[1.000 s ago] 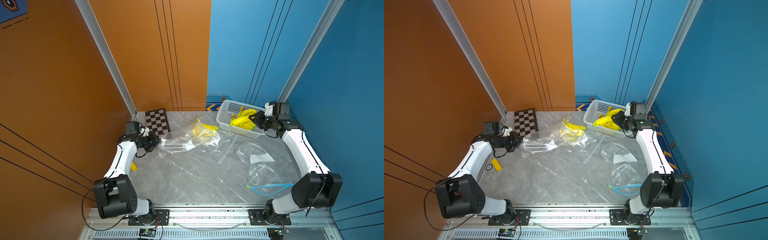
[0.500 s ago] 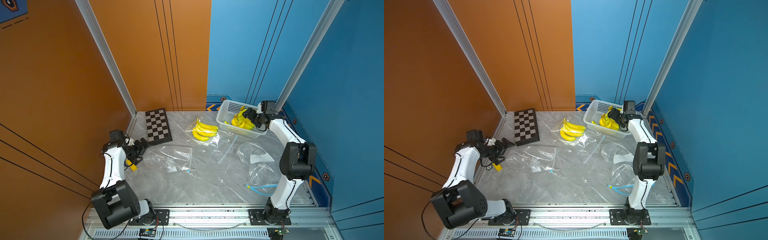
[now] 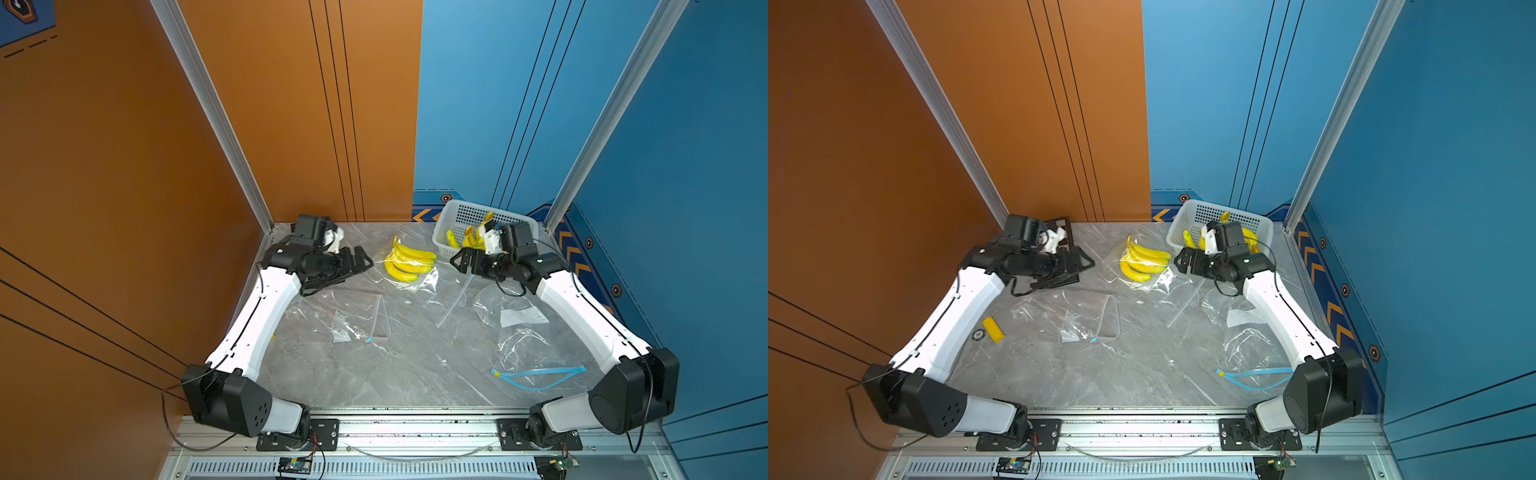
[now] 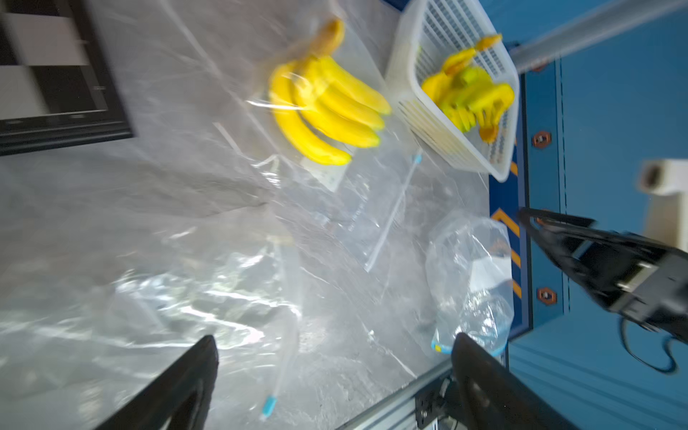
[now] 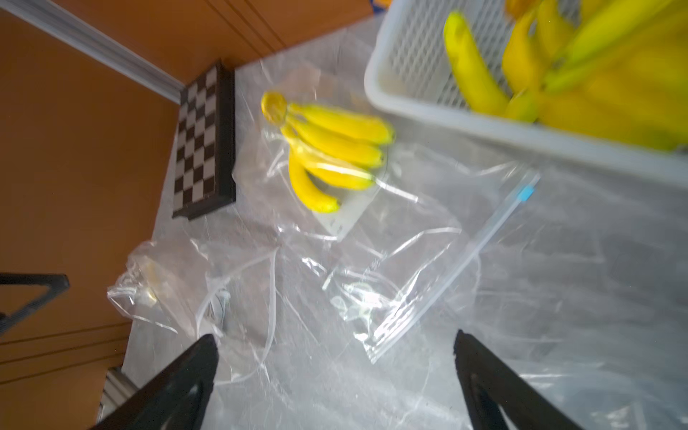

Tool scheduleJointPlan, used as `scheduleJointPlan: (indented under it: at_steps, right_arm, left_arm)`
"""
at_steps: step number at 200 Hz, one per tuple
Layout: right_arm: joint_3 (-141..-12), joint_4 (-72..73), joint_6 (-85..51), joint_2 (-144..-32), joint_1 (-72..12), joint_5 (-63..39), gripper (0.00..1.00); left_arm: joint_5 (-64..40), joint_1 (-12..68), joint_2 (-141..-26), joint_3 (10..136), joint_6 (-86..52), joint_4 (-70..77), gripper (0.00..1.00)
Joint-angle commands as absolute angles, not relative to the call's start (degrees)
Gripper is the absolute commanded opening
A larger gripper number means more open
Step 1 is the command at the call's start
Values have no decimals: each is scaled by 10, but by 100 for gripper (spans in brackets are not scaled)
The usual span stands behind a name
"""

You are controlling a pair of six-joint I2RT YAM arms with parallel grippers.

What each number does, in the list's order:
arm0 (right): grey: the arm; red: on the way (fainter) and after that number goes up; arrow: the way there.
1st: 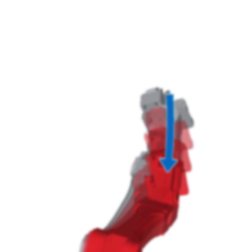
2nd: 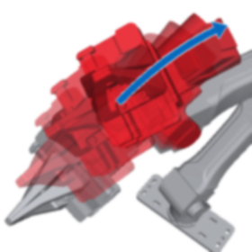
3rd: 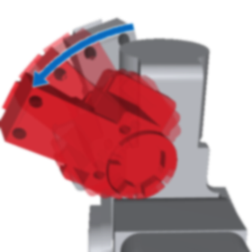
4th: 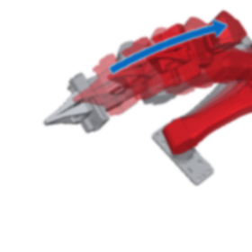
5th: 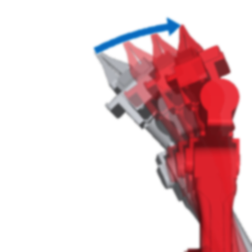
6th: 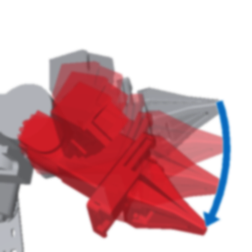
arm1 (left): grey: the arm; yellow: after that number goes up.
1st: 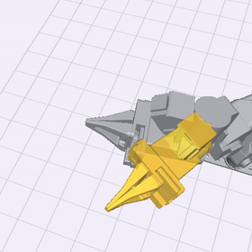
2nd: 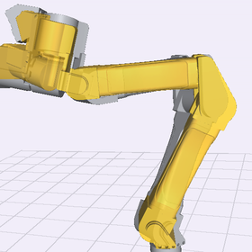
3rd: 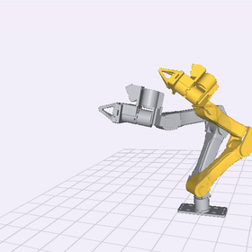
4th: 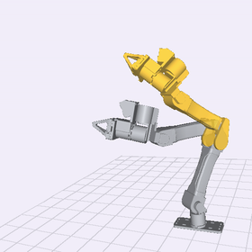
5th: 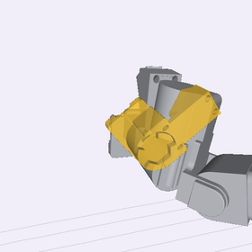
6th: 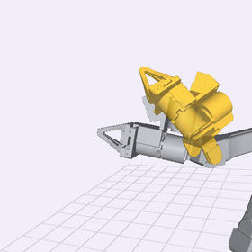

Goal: Open the zip-top bag and take out the banana
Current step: Place the zipper food storage bag at the center of the board, then pick up the zipper food storage bag at the center of the board.

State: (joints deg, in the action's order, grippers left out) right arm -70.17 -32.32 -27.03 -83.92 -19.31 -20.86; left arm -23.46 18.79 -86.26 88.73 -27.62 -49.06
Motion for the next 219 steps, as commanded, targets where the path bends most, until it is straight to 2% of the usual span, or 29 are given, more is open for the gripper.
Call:
scheduleJointPlan:
  at_steps: [1, 24, 58, 84, 138, 170, 174, 188, 200, 219]
  right_arm:
    - [-621, -259, -358, -844, -200, -229, 99]
    - [-567, -203, -381, -856, -191, -215, 95]
    - [-542, -173, -379, -898, -173, -214, 90]
    - [-511, -114, -397, -915, -160, -221, 82]
    - [-468, 10, -439, -977, -134, -246, 80]
    - [-481, 57, -449, -1027, -140, -259, 78]
    - [-482, 66, -452, -1032, -140, -261, 78]
    - [-485, 102, -465, -1055, -141, -267, 74]
    - [-489, 135, -471, -1071, -144, -273, 69]
    - [-499, 176, -474, -1088, -153, -276, 68]
  left_arm:
    - [-182, 241, -954, 933, -247, -498, 98]
    - [-159, 252, -1030, 971, -219, -496, 98]
    - [-146, 217, -1112, 1001, -189, -469, 98]
    - [-140, 195, -1181, 1031, -177, -467, 98]
    - [-127, 176, -1296, 1091, -171, -470, 100]
    - [-128, 176, -1347, 1109, -170, -485, 88]
    - [-129, 176, -1350, 1108, -169, -485, 81]
    - [-133, 176, -1358, 1105, -168, -486, 70]
    - [-137, 175, -1362, 1101, -166, -485, 68]
    - [-142, 175, -1365, 1093, -165, -485, 63]
